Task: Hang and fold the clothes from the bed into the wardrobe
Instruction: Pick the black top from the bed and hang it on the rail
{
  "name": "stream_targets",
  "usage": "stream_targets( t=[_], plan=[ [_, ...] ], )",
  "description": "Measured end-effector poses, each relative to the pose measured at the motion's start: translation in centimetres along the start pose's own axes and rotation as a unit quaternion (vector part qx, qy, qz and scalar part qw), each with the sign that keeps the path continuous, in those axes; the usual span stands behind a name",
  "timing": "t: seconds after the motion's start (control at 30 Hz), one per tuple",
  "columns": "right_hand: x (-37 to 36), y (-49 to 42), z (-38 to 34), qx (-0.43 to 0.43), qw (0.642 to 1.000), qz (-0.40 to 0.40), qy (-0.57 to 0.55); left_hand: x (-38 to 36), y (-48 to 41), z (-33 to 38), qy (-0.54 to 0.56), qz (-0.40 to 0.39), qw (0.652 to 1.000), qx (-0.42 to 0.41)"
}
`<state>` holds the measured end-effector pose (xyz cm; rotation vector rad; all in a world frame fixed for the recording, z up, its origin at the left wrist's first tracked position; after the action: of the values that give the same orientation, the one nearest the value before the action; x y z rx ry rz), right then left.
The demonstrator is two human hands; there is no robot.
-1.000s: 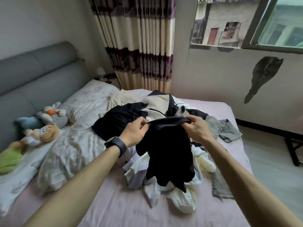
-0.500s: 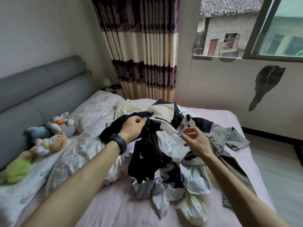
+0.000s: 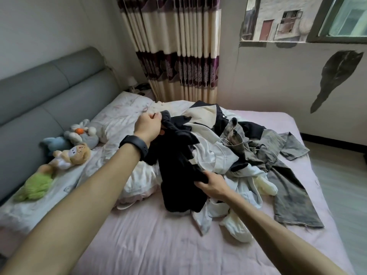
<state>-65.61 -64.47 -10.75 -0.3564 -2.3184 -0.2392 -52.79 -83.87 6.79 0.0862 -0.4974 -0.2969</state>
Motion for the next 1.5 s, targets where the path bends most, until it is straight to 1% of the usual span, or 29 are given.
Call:
stream_targets(
  t=[0.07,0.17,0.23,0.27,0.3,0.33,0.4,0.43,0.5,0.53,0.57,0.6,0.63,0.67,0.73,0.8,0.87,0.97,1.0,1.03,1.1,1.17,1.27,1.33,1.4,1.5],
  plan=[
    [2.4,-0.2,0.5,-0.011,1.000,0.019,0.019,1.7,-1.1,-1.9,0.032,0.029,0.998,0.036],
    [6.8,0.0,0.7,-0.015,0.997,0.070,0.038,3.2,-2.3,-5.3,0.082,0.053,0.988,0.123],
    [9.0,0.1,0.0,0.006,0.994,0.106,0.037,3.3,-2.6,-7.6,0.079,0.044,0.981,0.173],
    [9.7,-0.1,-0.5,0.018,0.992,0.118,0.036,3.0,-2.4,-8.4,0.062,0.037,0.980,0.185],
    [10.1,-0.3,-1.3,0.032,0.991,0.126,0.035,2.5,-2.2,-8.9,0.022,0.033,0.983,0.181],
    [10.4,-0.5,-2.1,0.047,0.990,0.131,0.031,2.0,-1.7,-9.2,-0.043,0.031,0.985,0.162],
    [10.6,-1.1,-3.9,0.083,0.988,0.126,0.025,0.2,-0.2,-8.7,-0.161,0.007,0.982,0.097],
    [10.7,-1.5,-4.9,0.104,0.987,0.120,0.025,-0.8,0.8,-7.9,-0.189,-0.022,0.981,0.043],
    [10.6,-2.0,-6.7,0.152,0.982,0.112,0.024,-2.9,3.0,-5.5,-0.188,-0.132,0.969,-0.086],
    [10.7,-2.1,-7.3,0.172,0.978,0.115,0.021,-3.9,3.8,-4.5,-0.187,-0.190,0.954,-0.138],
    [10.8,-2.3,-7.7,0.186,0.974,0.126,0.017,-4.7,4.5,-3.7,-0.187,-0.229,0.940,-0.170],
    [11.0,-2.4,-7.9,0.191,0.971,0.140,0.015,-5.2,5.0,-3.1,-0.188,-0.241,0.936,-0.175],
    [11.3,-2.3,-7.8,0.190,0.969,0.154,0.014,-5.6,5.3,-2.6,-0.190,-0.237,0.937,-0.174],
    [11.5,-2.2,-7.5,0.182,0.969,0.164,0.010,-5.8,5.6,-2.3,-0.198,-0.220,0.939,-0.174],
    [12.1,-1.7,-6.6,0.160,0.972,0.174,0.002,-6.1,5.7,-2.0,-0.226,-0.183,0.934,-0.208],
    [12.5,-0.8,-5.3,0.128,0.976,0.170,-0.041,-6.2,5.8,-1.9,-0.233,-0.170,0.927,-0.239],
    [12.3,0.5,-3.8,0.084,0.979,0.137,-0.126,-6.1,5.9,-1.9,-0.208,-0.163,0.933,-0.245],
    [10.1,1.7,-1.5,0.026,0.967,0.048,-0.250,-5.7,5.4,-1.9,-0.121,-0.165,0.958,-0.202],
    [9.2,1.8,-1.0,0.014,0.968,0.040,-0.249,-5.4,5.3,-1.9,-0.094,-0.176,0.963,-0.180],
    [8.5,1.8,-0.7,0.006,0.971,0.051,-0.232,-5.1,5.1,-2.1,-0.076,-0.186,0.966,-0.164],
    [7.8,1.6,-0.5,-0.013,0.977,0.089,-0.192,-4.1,4.5,-2.8,-0.062,-0.198,0.968,-0.143],
    [7.9,1.5,-1.0,-0.023,0.974,0.125,-0.188,-2.7,3.9,-3.9,-0.046,-0.206,0.970,-0.122],
    [8.6,1.3,-2.8,-0.017,0.967,0.164,-0.194,-1.1,3.1,-5.8,-0.020,-0.201,0.976,-0.078],
    [8.9,0.9,-4.5,0.010,0.970,0.177,-0.167,-0.5,3.3,-6.7,-0.005,-0.215,0.975,-0.054],
    [8.9,0.3,-6.3,0.036,0.976,0.177,-0.124,-0.1,3.7,-7.4,-0.016,-0.241,0.968,-0.063],
    [8.6,-0.8,-8.8,0.062,0.973,0.180,-0.128,0.5,4.8,-8.0,-0.093,-0.236,0.962,-0.107]
  ],
)
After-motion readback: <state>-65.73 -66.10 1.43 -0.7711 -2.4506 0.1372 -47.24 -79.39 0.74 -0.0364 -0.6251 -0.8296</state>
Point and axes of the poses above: each hand's wrist, its own y-axis away from the middle knuckle, its own x-axis out of the back of the hand, z = x × y, the point moved 1 cm from there along -y, towards the middle knuckle, and after that the axes turned 8 degrees about x, right-handed, at the moved point
